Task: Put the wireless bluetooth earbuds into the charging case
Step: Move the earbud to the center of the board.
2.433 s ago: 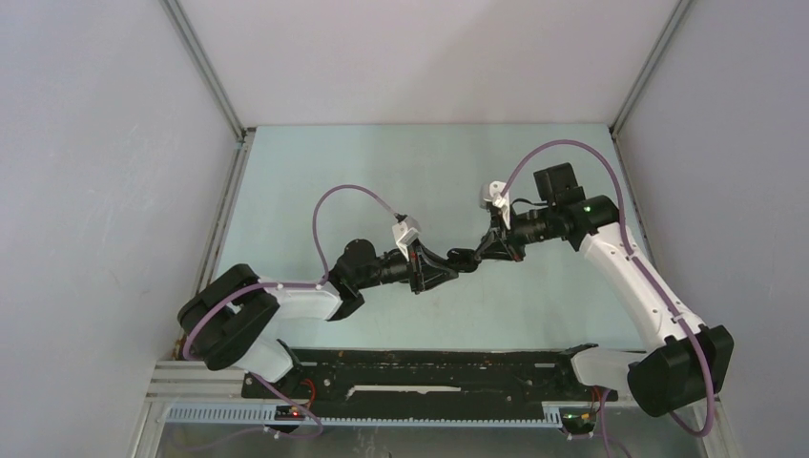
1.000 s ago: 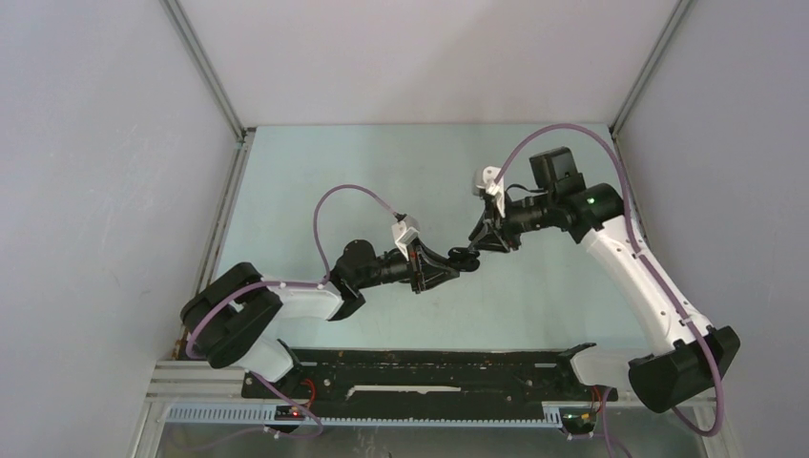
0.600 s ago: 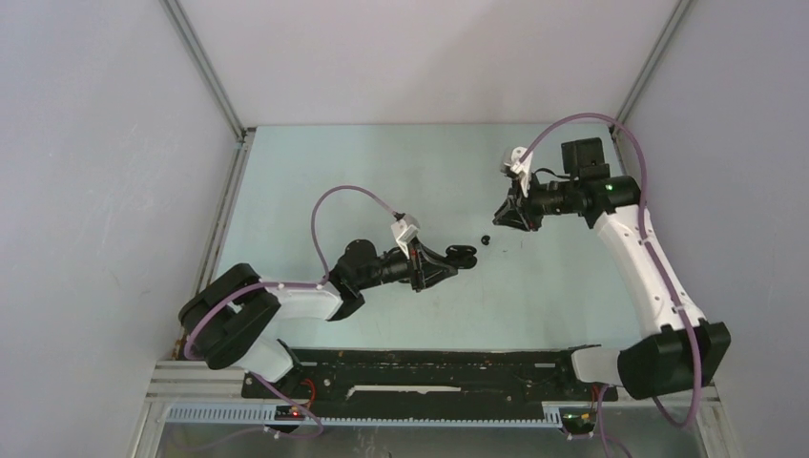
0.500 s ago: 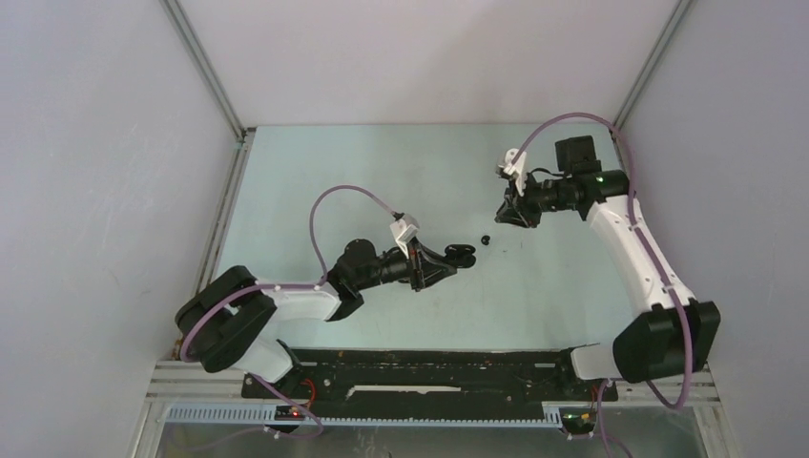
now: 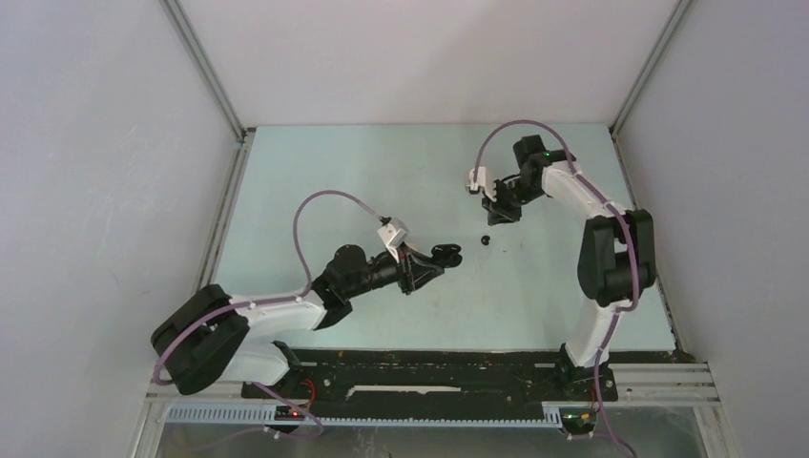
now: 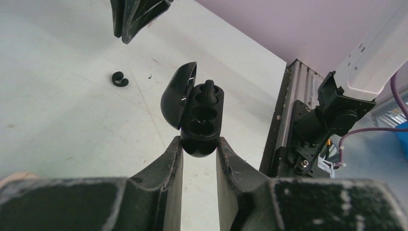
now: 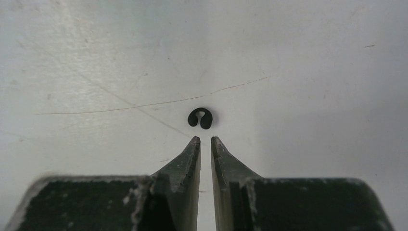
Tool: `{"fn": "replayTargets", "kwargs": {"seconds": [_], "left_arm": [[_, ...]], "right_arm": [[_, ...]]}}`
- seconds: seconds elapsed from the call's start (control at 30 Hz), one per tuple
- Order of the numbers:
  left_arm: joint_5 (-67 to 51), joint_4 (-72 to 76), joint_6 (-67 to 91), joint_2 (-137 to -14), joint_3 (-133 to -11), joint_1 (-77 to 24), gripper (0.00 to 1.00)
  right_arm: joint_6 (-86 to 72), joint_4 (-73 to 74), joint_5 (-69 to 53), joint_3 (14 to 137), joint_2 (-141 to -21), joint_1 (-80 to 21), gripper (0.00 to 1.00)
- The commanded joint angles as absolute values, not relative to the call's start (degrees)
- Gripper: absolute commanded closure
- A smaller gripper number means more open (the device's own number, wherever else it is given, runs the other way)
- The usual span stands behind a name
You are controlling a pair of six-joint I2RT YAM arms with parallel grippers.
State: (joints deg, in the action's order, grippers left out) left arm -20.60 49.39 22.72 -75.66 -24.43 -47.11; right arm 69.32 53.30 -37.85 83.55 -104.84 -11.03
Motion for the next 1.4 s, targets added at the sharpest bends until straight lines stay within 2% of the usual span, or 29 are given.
{"fn": "replayTargets", "kwargs": {"seconds": [0.0, 0.13, 0.37, 1.37], "left_arm": [[-16.8, 46.9, 20.1, -71.5, -23.4, -47.1, 1.00], [-16.3, 45.9, 19.9, -69.9, -22.7, -47.1, 1.00], [-16.0, 45.4, 19.8, -68.9, -22.0, -47.1, 1.00], [-17.5, 45.5, 20.1, -70.3, -22.9, -47.1, 1.00]], "right_arm": [[69.7, 50.4, -31.9, 88.5, -110.2, -12.7, 0.84], [66.0, 45.8, -25.7, 90.8, -115.5, -12.8, 0.84], [64.0, 43.5, -21.9, 90.1, -119.3, -13.5, 0.84], [64.5, 55.2, -27.2, 82.6, -113.9, -16.5, 0.82]]}}
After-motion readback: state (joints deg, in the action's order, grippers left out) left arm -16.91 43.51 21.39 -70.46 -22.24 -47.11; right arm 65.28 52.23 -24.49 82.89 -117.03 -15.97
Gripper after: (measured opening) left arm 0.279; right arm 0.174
